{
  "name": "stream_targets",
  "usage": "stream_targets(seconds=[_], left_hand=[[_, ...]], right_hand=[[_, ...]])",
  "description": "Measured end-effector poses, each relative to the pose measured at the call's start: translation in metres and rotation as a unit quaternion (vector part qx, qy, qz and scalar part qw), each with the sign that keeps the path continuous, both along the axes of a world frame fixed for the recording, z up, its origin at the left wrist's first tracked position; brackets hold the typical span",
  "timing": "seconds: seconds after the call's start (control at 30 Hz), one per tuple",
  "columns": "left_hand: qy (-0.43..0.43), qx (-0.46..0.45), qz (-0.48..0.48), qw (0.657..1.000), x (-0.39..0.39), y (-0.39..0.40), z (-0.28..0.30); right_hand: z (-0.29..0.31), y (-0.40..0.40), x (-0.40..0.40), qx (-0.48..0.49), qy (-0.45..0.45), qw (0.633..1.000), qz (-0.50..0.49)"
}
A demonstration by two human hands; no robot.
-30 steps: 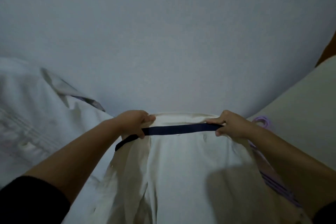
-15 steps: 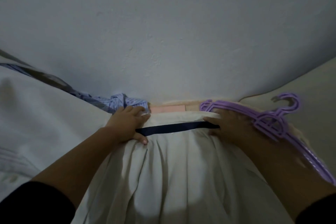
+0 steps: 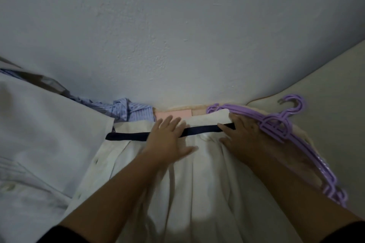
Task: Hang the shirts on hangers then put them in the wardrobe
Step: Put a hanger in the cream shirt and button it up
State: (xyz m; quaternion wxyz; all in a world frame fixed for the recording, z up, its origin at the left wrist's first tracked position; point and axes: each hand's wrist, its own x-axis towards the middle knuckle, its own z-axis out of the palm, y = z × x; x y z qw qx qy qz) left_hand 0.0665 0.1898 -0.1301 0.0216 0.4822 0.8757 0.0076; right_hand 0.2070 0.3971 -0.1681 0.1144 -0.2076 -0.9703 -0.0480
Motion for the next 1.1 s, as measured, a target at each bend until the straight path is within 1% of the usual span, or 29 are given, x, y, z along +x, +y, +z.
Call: stream_targets(seconds=[0.07, 0.13, 0.23, 0.3, 0.4, 0.53, 0.63, 0.9, 1.1], left_hand=[[-0.034, -0.006, -0.013, 0.999, 0.023, 0.011, -0.013], [-0.053, -0.019, -0.020, 0.998, 0.036, 0.019, -0.032], [-0.039, -0.015, -0.026, 0.999, 0.044, 0.028, -0.059], [-0.040, -0.018, -0.019, 0.999, 0.047, 0.030, -0.071], [-0.062, -0.017, -0.009, 0.998, 0.049, 0.032, -0.080], [-0.071, -0.014, -0.006, 0.997, 0.050, 0.033, -0.084], [-0.062, -0.031, -0.008, 0.998, 0.050, 0.034, -0.083], [-0.066, -0.036, -0.009, 0.997, 0.050, 0.035, -0.081], [-0.087, -0.042, -0.004, 0.995, 0.050, 0.034, -0.078]], right_hand=[[-0.002, -0.001, 0.016, -0.024, 0.024, 0.999, -0.019], [-0.003, 0.002, 0.037, -0.023, 0.037, 0.997, -0.057], [-0.007, 0.013, 0.077, -0.046, 0.058, 0.990, -0.121], [-0.014, 0.022, 0.103, -0.044, 0.070, 0.986, -0.144], [-0.019, 0.031, 0.133, -0.050, 0.084, 0.984, -0.146], [-0.019, 0.037, 0.149, -0.078, 0.074, 0.986, -0.126], [-0.020, 0.038, 0.153, -0.084, 0.063, 0.989, -0.106], [-0.024, 0.041, 0.156, -0.111, 0.049, 0.987, -0.103], [-0.018, 0.039, 0.153, -0.084, 0.068, 0.988, -0.108]])
